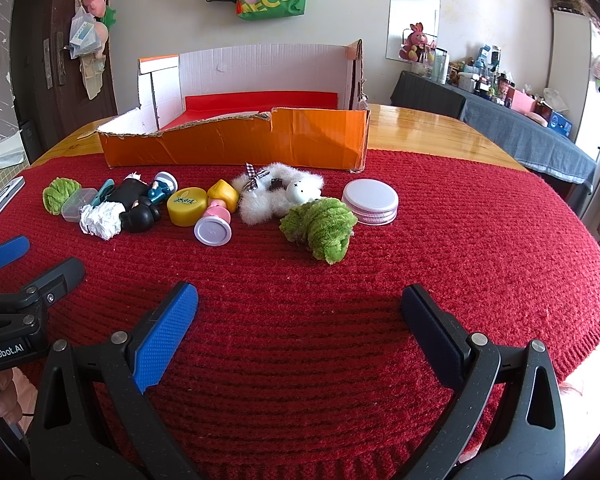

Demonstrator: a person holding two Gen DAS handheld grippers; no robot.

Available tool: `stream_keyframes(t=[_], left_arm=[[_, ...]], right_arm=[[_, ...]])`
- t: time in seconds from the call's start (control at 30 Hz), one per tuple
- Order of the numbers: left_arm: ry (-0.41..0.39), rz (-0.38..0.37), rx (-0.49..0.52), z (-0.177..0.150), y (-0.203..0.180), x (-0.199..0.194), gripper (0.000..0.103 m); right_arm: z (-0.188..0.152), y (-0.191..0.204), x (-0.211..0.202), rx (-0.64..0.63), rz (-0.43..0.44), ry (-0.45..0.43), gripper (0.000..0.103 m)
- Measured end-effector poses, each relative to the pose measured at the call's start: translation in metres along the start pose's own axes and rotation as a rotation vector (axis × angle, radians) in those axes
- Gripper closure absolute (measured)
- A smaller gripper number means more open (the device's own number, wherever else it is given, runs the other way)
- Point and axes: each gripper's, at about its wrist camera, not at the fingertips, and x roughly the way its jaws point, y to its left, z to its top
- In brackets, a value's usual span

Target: Organize objects

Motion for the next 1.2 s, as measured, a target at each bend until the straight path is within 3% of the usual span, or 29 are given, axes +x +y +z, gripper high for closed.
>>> stream_keyframes(t=[0.43, 0.6, 0.83, 1.2], left_arm=[[0.019, -0.032, 0.014, 0.008, 0.002, -0.002, 0.0], [-0.01, -0.009, 0.062, 0.019, 0.001, -0.011, 0.0], [0.061, -0.134, 0.03, 0.046, 0.019, -0.006, 0.0], [0.173, -0.185, 0.09, 0.078, 0.059, 0.021, 0.0]], right_arm=[[0.005, 0.0, 0.002, 0.006, 0.014, 0.021, 0.0], [0.018, -0.005, -0.007, 0.002, 0.011, -0.026, 0.0], [0.05, -0.026, -0.004, 0.006, -0.001, -0.028, 0.0], [0.085, -0.077, 0.032, -0.018, 0.028, 0.117, 0.0]])
